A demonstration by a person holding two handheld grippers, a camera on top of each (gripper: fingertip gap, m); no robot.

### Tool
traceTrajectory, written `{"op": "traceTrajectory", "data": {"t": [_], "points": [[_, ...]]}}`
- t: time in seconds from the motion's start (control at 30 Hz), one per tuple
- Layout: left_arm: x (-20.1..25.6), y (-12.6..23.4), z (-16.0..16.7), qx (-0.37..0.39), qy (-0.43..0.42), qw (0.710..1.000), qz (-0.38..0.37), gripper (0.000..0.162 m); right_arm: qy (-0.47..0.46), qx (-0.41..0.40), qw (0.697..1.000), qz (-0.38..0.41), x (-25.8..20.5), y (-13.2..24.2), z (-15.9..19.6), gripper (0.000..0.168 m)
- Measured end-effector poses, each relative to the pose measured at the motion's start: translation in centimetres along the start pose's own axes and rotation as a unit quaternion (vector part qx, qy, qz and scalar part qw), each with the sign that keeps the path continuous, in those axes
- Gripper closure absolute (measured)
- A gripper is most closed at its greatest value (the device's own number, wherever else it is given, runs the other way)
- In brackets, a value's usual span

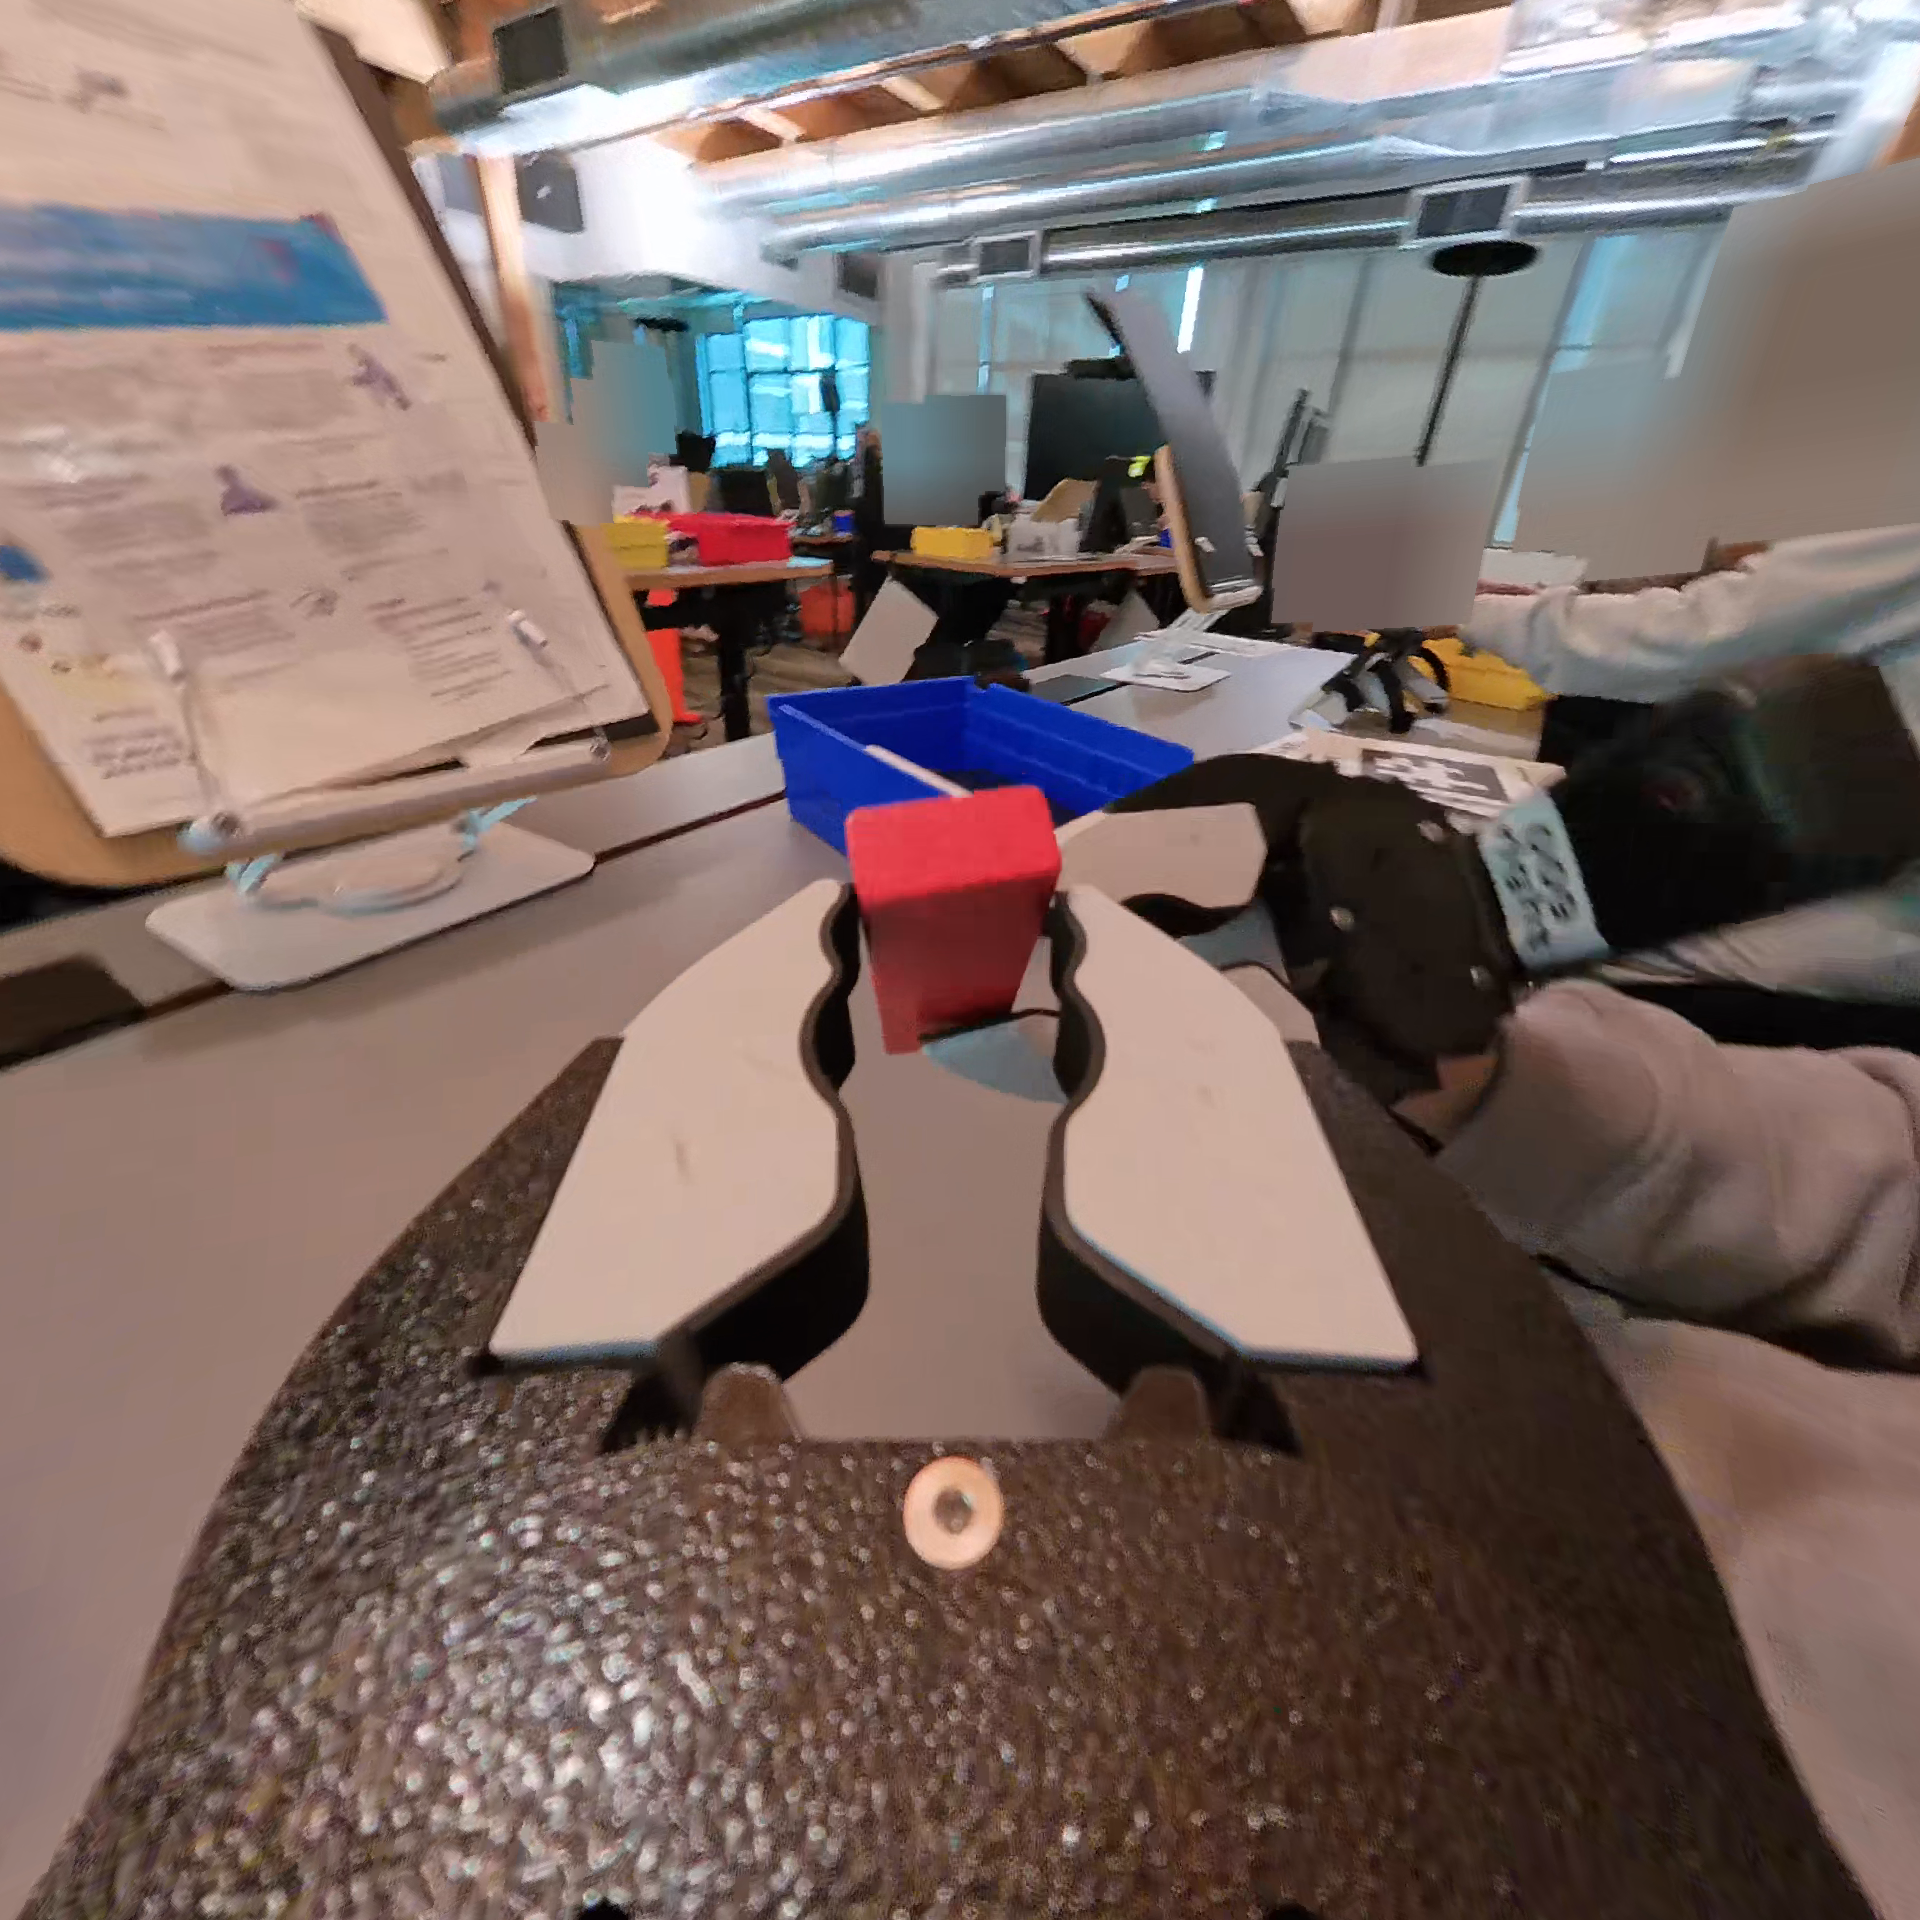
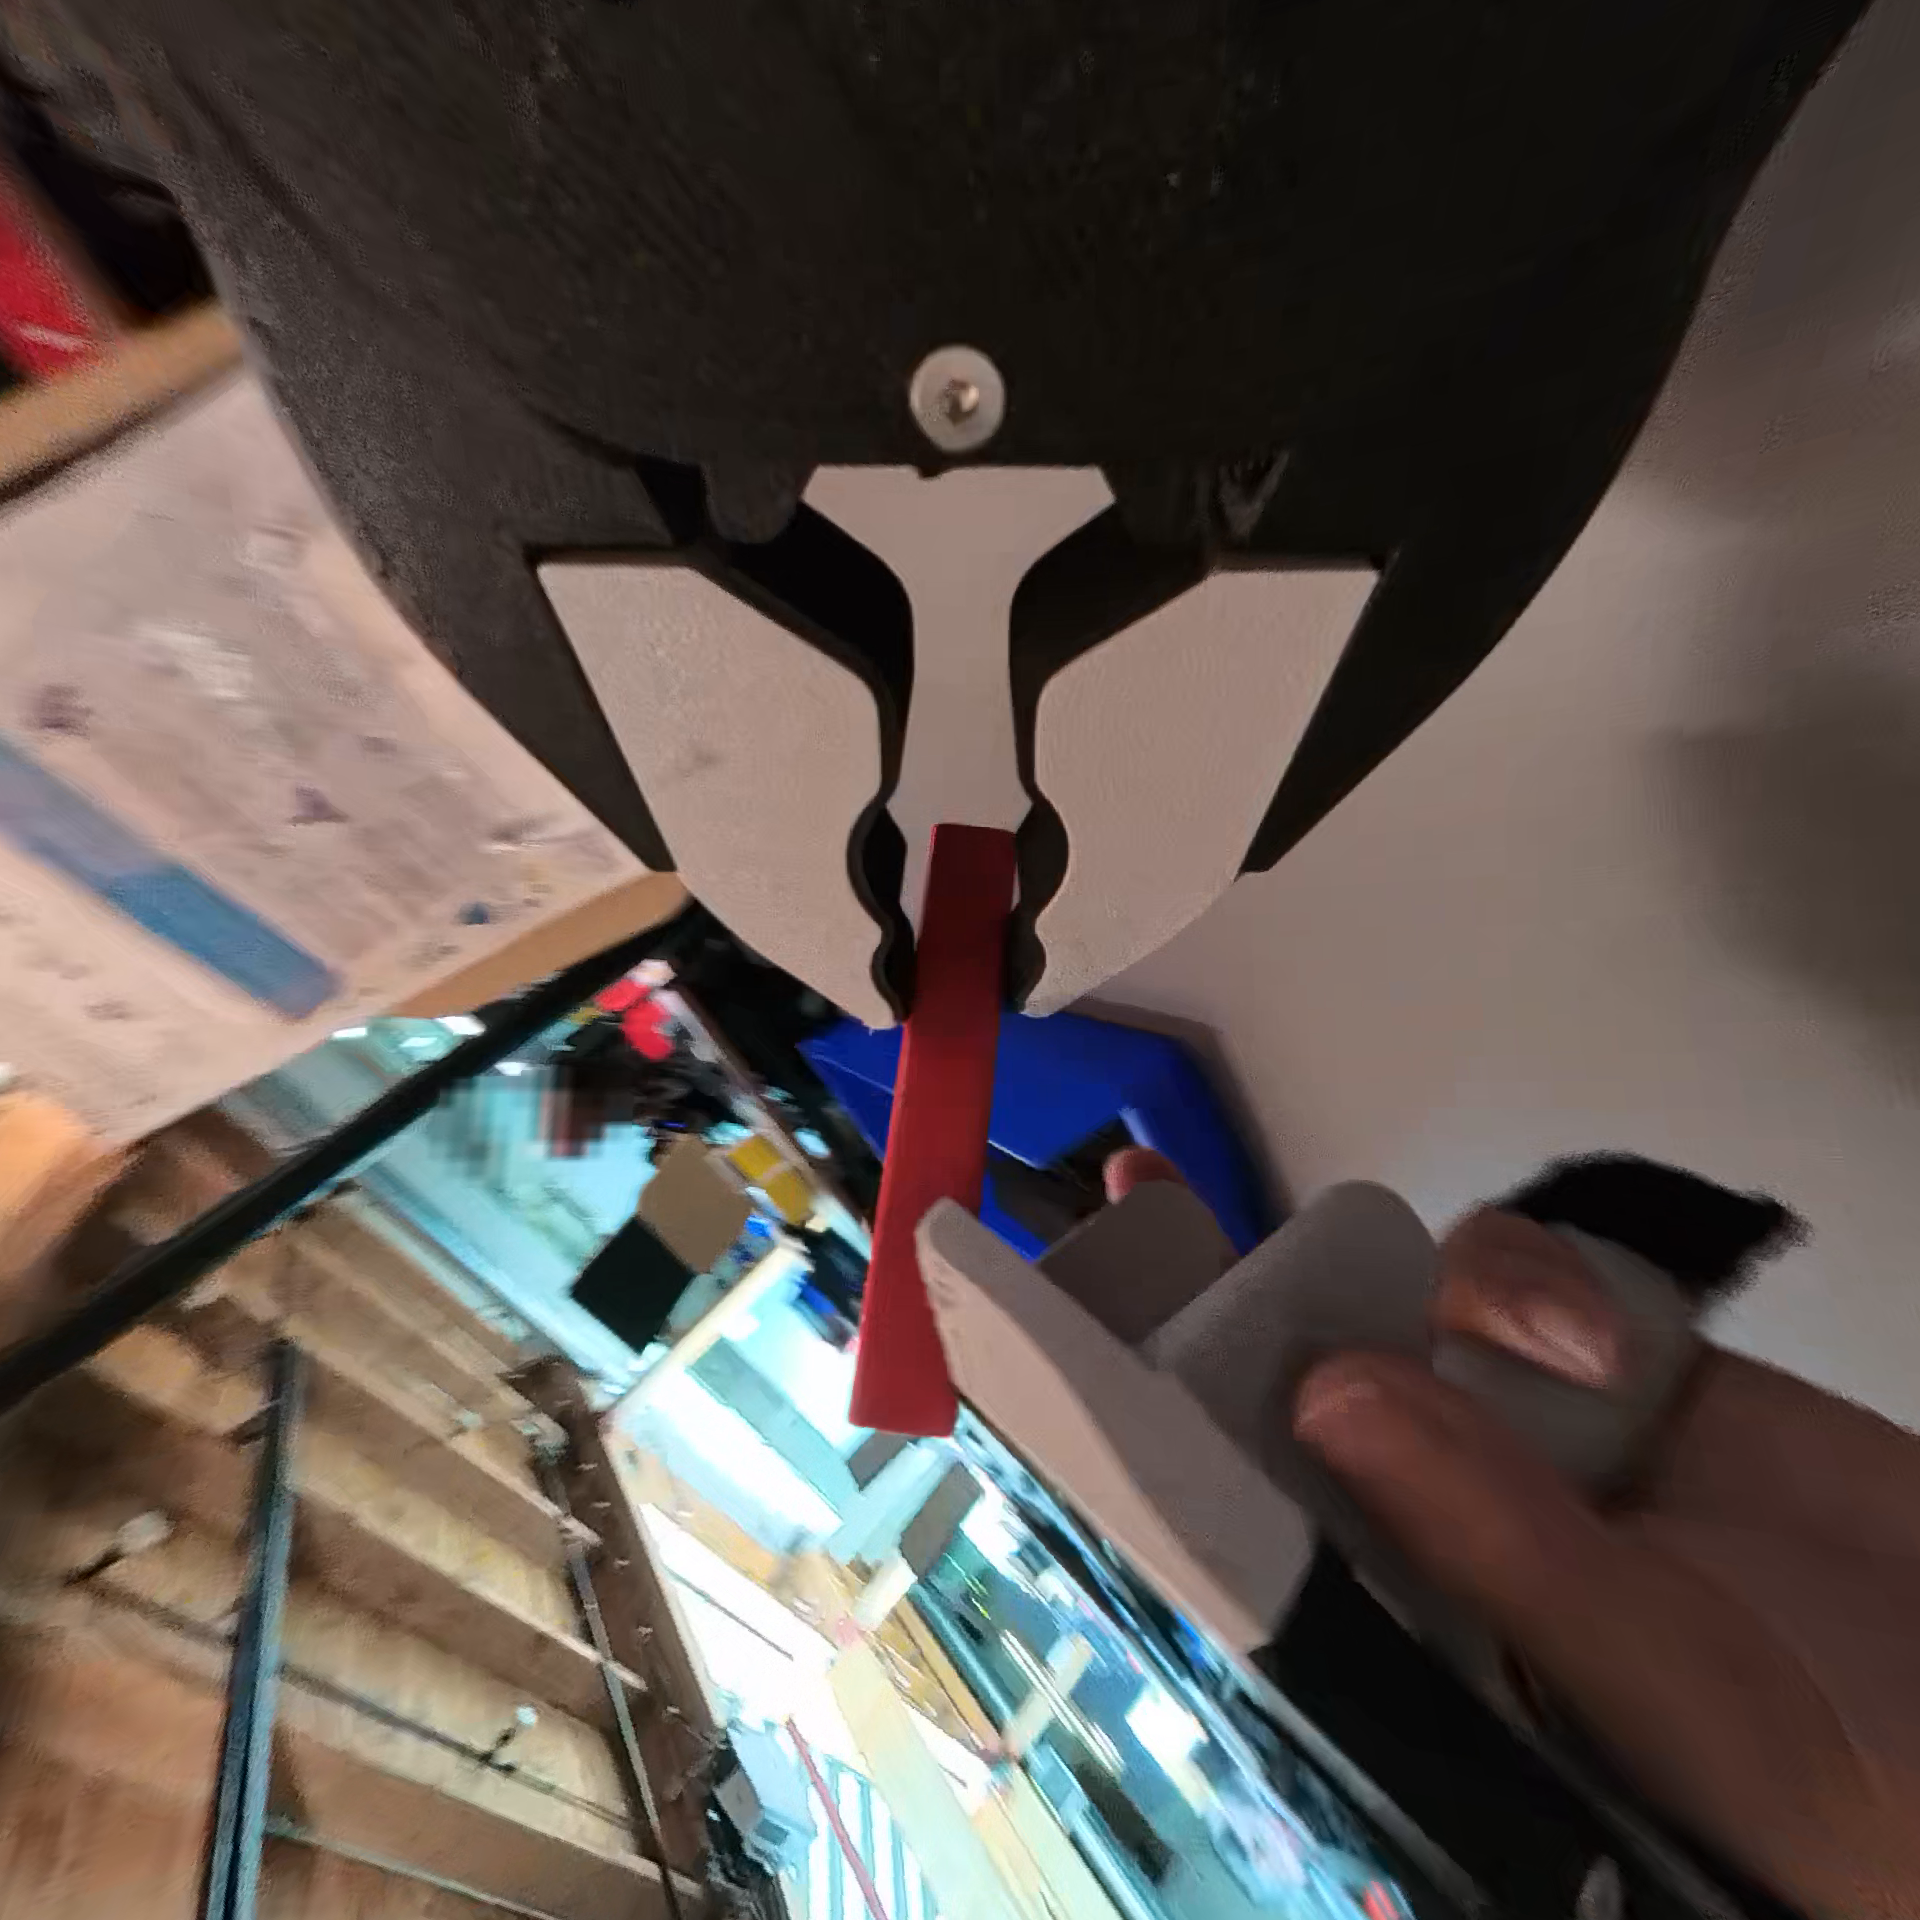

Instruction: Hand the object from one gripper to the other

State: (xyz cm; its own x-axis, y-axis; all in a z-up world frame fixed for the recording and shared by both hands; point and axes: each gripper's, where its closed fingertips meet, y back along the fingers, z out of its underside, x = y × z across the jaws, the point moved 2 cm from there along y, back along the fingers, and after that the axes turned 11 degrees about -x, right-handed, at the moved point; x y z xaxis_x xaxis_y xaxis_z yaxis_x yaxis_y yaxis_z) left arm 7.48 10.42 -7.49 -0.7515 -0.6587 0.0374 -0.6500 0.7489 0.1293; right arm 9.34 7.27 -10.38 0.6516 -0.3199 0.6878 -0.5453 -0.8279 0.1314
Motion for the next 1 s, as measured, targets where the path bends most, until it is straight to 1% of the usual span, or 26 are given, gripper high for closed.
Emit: {"op": "traceTrajectory", "data": {"t": [0.03,0.07,0.1,0.13,0.2,0.27,0.3,0.33,0.37,0.4,0.43,0.5,0.53,0.57,0.6,0.67,0.7,0.77,0.83,0.87,0.93,1.0], "points": [[0.3,0.1,-0.2,0.011,-0.019,1.000,0.011,0.120,-0.041,0.016,0.999,-0.031,-0.1,0.1,-0.2,0.151],[0.5,0.3,-0.4,0.021,-0.039,0.999,0.022,0.113,-0.081,0.028,0.993,-0.075,-0.4,0.2,-0.2,0.151],[0.9,0.5,-0.5,0.026,-0.058,0.997,0.037,0.108,-0.117,0.041,0.982,-0.140,-1.2,0.5,-0.4,0.152],[1.1,0.7,-0.4,0.025,-0.074,0.996,0.052,0.106,-0.152,0.059,0.967,-0.198,-1.8,0.9,-0.8,0.152],[1.6,1.3,0.0,0.021,-0.104,0.991,0.086,0.110,-0.213,0.089,0.932,-0.280,-2.4,1.7,-1.5,0.152],[2.3,2.0,-0.1,0.031,-0.123,0.984,0.124,0.112,-0.249,0.108,0.904,-0.330,-2.6,2.3,-2.0,0.152],[2.8,2.4,-0.1,0.036,-0.130,0.980,0.146,0.115,-0.257,0.111,0.894,-0.350,-2.9,2.5,-2.2,0.152],[3.2,2.6,-0.1,0.036,-0.135,0.977,0.159,0.115,-0.260,0.114,0.886,-0.368,-3.1,2.8,-2.3,0.152],[3.2,2.7,-0.1,0.034,-0.139,0.977,0.158,0.115,-0.258,0.112,0.881,-0.380,-3.4,2.9,-2.4,0.152],[2.9,2.6,-0.2,0.031,-0.145,0.979,0.141,0.120,-0.253,0.107,0.883,-0.381,-3.7,2.8,-2.3,0.152],[2.5,2.5,-0.2,0.027,-0.154,0.980,0.121,0.138,-0.247,0.099,0.890,-0.371,-3.7,2.6,-2.2,0.152],[2.2,2.3,-0.2,0.016,-0.153,0.983,0.105,0.140,-0.228,0.093,0.915,-0.318,-3.2,1.9,-1.7,0.150],[1.7,2.1,-0.4,0.012,-0.139,0.987,0.087,0.142,-0.217,0.083,0.934,-0.269,-2.5,1.4,-1.3,0.146],[1.1,1.9,-0.7,0.014,-0.115,0.991,0.061,0.146,-0.197,0.066,0.952,-0.223,-2.0,0.9,-0.8,0.140],[0.2,1.7,-1.0,0.020,-0.082,0.996,0.026,0.146,-0.169,0.049,0.965,-0.192,-1.8,0.6,-0.3,0.137],[-1.5,1.5,-1.1,0.019,0.002,0.999,-0.035,0.146,-0.122,0.023,0.983,-0.133,-1.6,0.0,0.0,0.130],[-2.0,1.5,-1.0,0.016,0.039,0.998,-0.054,0.146,-0.106,0.018,0.989,-0.103,-1.4,-0.1,-0.2,0.127],[-2.0,1.2,-0.7,0.018,0.081,0.995,-0.055,0.146,-0.080,0.007,0.995,-0.055,-1.1,-0.4,-0.6,0.120],[-1.6,0.9,-0.6,0.020,0.105,0.993,-0.048,0.146,-0.040,-0.023,0.999,-0.009,-0.8,-0.5,-0.4,0.121],[-1.4,0.8,-0.7,0.022,0.108,0.993,-0.051,0.146,-0.016,-0.031,0.999,0.000,-0.9,-0.5,-0.3,0.128],[-1.2,0.8,-0.8,0.024,0.103,0.993,-0.057,0.146,0.010,-0.039,0.999,0.020,-0.8,-0.5,-0.3,0.130],[-1.1,0.8,-0.7,0.018,0.103,0.992,-0.064,0.146,0.009,-0.046,0.999,0.014,-0.8,-0.6,-0.1,0.132]]}}
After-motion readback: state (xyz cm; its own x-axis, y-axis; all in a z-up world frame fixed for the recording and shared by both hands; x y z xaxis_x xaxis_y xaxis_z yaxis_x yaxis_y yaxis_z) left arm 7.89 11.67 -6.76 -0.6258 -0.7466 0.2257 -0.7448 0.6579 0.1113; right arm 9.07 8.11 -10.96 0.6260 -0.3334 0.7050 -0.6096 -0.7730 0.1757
